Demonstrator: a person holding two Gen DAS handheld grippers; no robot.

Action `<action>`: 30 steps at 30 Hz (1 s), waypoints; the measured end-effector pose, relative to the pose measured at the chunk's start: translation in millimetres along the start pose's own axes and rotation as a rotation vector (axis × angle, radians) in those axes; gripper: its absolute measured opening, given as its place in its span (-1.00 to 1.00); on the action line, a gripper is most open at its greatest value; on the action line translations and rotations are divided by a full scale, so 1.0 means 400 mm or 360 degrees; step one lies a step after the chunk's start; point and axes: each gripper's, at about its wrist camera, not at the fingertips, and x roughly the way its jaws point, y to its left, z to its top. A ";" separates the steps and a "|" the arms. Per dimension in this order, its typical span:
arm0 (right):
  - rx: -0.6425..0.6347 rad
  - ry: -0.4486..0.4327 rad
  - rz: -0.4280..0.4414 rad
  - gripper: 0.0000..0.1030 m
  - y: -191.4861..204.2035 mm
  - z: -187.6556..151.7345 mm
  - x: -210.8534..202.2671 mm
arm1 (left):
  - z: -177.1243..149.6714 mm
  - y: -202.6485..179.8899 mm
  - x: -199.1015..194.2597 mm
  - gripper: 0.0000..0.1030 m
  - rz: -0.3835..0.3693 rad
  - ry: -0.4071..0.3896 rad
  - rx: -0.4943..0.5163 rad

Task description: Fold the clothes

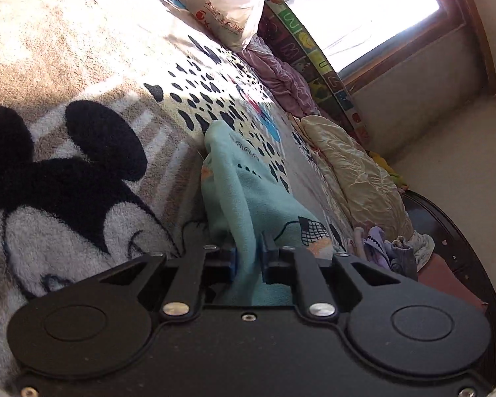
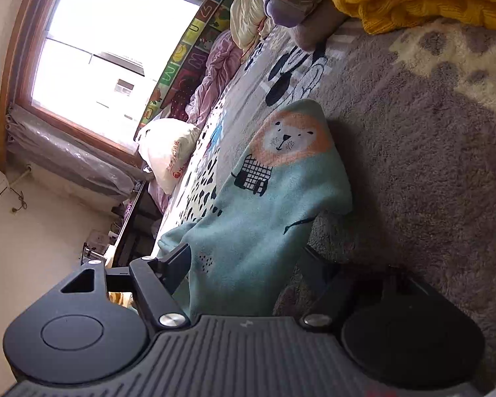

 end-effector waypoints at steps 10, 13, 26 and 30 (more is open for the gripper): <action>0.0000 -0.0039 -0.0126 -0.36 0.004 -0.044 -0.007 | -0.003 0.044 -0.225 -0.95 0.0296 -0.0284 0.0155; -0.0018 -0.0032 -0.0135 -0.36 0.008 -0.053 -0.010 | -0.022 0.094 -0.314 -0.95 0.0363 -0.0307 0.0105; -0.0054 -0.0068 -0.0068 -0.21 0.006 -0.044 -0.007 | 0.059 0.292 -0.359 -0.25 0.0114 -0.0289 -0.0462; -0.0045 -0.0094 -0.0050 -0.17 0.002 -0.014 0.010 | 0.087 0.293 -0.270 -0.26 0.0095 -0.0224 -0.0483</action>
